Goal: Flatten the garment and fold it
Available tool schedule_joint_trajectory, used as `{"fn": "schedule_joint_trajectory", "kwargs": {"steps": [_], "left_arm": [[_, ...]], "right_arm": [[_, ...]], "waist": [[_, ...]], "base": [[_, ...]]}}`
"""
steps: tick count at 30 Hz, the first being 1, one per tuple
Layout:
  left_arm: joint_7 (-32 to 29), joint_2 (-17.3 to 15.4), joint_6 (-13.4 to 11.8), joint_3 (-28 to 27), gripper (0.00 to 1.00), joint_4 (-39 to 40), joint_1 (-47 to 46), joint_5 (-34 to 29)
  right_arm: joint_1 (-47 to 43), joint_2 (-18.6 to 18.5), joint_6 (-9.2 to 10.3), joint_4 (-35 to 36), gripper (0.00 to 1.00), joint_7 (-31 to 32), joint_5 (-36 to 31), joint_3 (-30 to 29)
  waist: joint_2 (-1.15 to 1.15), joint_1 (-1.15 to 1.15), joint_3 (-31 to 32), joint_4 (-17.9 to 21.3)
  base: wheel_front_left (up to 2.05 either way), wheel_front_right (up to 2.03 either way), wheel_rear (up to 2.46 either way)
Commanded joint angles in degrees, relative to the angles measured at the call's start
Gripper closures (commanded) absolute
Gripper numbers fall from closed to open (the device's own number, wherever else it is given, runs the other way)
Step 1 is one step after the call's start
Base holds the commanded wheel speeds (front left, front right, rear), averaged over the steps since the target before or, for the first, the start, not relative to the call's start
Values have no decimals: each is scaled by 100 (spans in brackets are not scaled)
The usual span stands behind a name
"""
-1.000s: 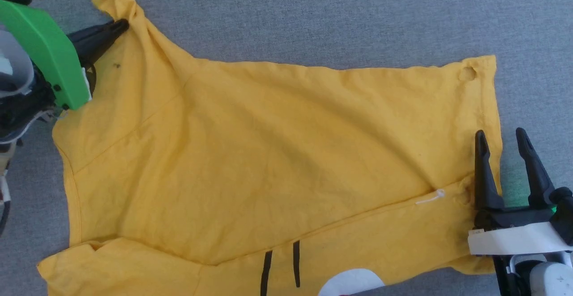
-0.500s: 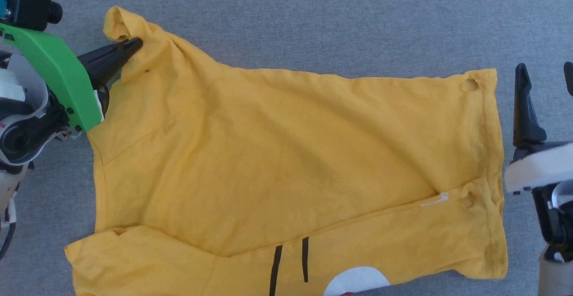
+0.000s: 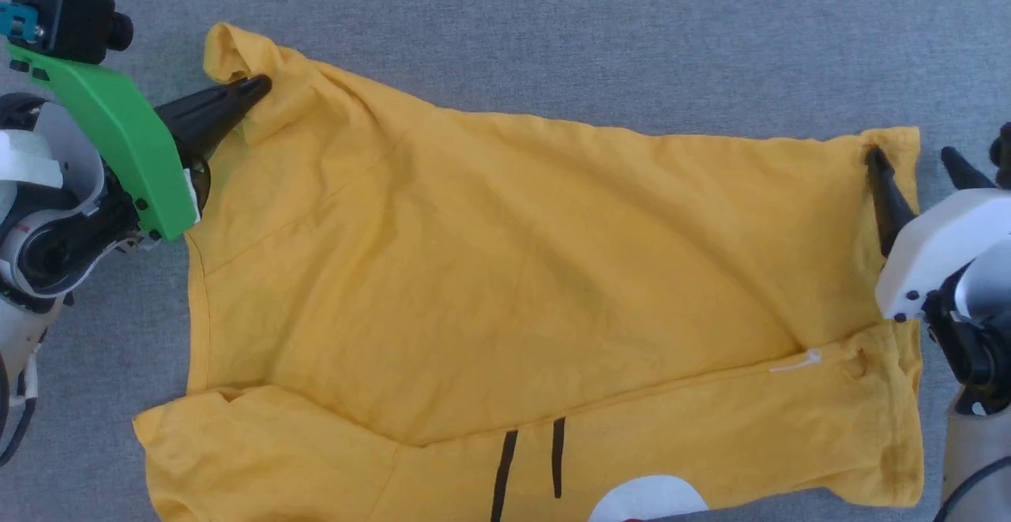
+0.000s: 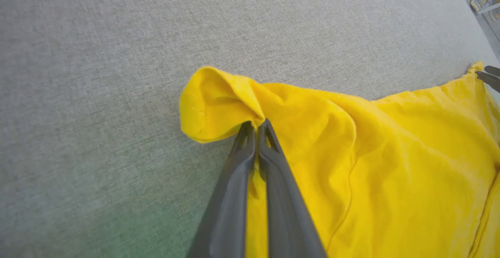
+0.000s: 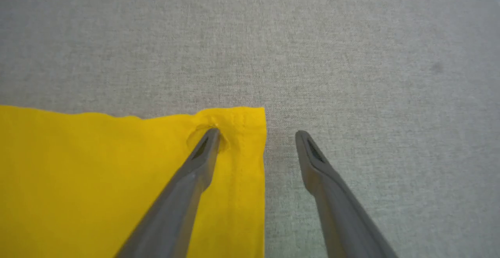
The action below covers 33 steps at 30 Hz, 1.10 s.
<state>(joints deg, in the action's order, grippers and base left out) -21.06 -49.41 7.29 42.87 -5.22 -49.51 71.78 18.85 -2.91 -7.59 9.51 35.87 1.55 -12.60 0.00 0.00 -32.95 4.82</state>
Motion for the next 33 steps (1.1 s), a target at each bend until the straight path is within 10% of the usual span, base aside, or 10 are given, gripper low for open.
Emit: {"fn": "schedule_joint_trajectory", "kwargs": {"steps": [1,3,6,7,33], "left_arm": [[46,-75,20,32,100,-9,-99,71],[70,-100,20,76,100,-14,-135,96],[103,-128,20,134,100,-21,-186,139],[119,-137,20,158,100,-21,-206,153],[2474,-1163,20,399,100,1150,1189,562]], "right_arm": [[108,3,10,-87,0,28,-1,20],[159,3,10,-230,0,63,31,3],[234,3,10,-388,91,38,53,24],[261,3,10,-433,100,13,48,18],[-785,3,10,164,100,-892,683,-249]], "waist": [[0,0,-33,-26],[0,0,-52,-41],[0,0,-82,-58],[0,0,-90,-63],[0,0,1459,-289]], "base": [[0,0,0],[0,0,0],[0,0,0],[0,0,0],[0,0,0]]}}
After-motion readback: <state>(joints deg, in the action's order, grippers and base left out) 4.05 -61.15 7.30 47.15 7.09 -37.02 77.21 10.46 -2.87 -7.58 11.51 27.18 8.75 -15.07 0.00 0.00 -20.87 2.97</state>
